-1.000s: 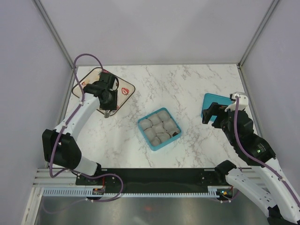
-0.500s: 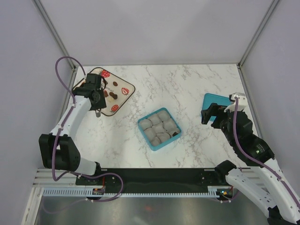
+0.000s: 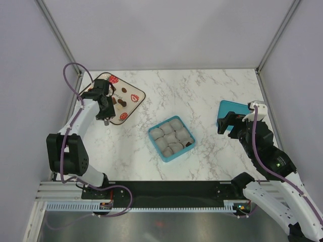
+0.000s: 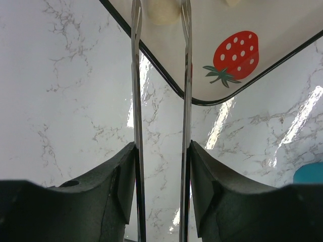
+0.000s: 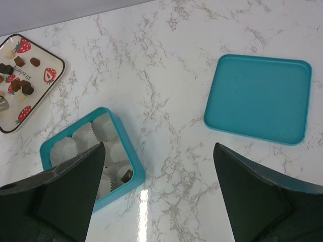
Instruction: Pack the chocolate
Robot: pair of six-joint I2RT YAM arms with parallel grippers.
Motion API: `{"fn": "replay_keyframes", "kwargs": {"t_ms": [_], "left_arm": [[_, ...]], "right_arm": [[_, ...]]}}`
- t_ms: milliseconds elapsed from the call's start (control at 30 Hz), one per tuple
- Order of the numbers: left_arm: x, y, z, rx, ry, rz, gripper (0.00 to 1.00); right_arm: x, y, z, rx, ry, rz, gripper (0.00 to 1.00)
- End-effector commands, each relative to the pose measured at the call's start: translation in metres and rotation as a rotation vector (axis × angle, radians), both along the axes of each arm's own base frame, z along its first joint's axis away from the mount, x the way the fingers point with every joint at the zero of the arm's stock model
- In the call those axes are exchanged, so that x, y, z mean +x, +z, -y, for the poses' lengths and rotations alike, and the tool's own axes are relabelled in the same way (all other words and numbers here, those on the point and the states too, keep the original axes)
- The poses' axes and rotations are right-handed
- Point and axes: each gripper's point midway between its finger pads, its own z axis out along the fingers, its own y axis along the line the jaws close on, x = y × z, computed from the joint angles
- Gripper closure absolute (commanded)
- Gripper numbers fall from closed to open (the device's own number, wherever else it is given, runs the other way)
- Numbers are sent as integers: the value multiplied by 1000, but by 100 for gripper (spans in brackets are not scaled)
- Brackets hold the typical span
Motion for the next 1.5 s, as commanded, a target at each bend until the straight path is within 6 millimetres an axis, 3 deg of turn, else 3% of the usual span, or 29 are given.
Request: {"fn": "replay_keyframes", "kwargs": {"t_ms": [0,267,533,900,1467], "left_arm": [[17,7,-1,-24,30,57,48],[21,3,5,-56,11,46,51],[9,9,7,-66,-4,40,51],[-2,1,8,-68,-22,3,49],[-6,-2,12,-81,-34,-10,53]], "right_arm": [[3,8,2,-2,-12,37,3],[3,9,3,-4,-10,44,3],[3,11,2,-1,-7,46,3],[2,10,0,12,2,44,3],[1,9,-1,21,6,44,3]]}}
